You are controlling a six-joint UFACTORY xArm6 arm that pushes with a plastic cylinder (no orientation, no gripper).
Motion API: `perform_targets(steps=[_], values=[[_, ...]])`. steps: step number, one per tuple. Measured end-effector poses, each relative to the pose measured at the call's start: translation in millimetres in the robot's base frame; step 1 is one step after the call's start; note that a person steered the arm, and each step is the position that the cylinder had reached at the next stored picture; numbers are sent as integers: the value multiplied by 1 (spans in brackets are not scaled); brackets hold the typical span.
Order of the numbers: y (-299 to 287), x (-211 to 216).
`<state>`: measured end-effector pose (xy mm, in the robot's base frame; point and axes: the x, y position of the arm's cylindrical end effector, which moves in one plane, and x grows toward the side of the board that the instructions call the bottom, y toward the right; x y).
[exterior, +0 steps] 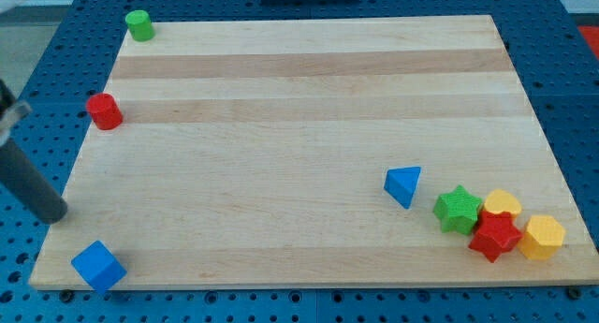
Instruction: Push the blue cube to the left of the red star
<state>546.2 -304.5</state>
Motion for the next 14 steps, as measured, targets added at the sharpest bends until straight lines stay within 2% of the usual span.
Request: perform_targets(steps=[1,2,3,4,5,7,9,10,12,14], values=[[0,9],[1,69],[7,72],[12,70],[42,71],[147,71],[206,71],[220,71],[201,72],[191,36]])
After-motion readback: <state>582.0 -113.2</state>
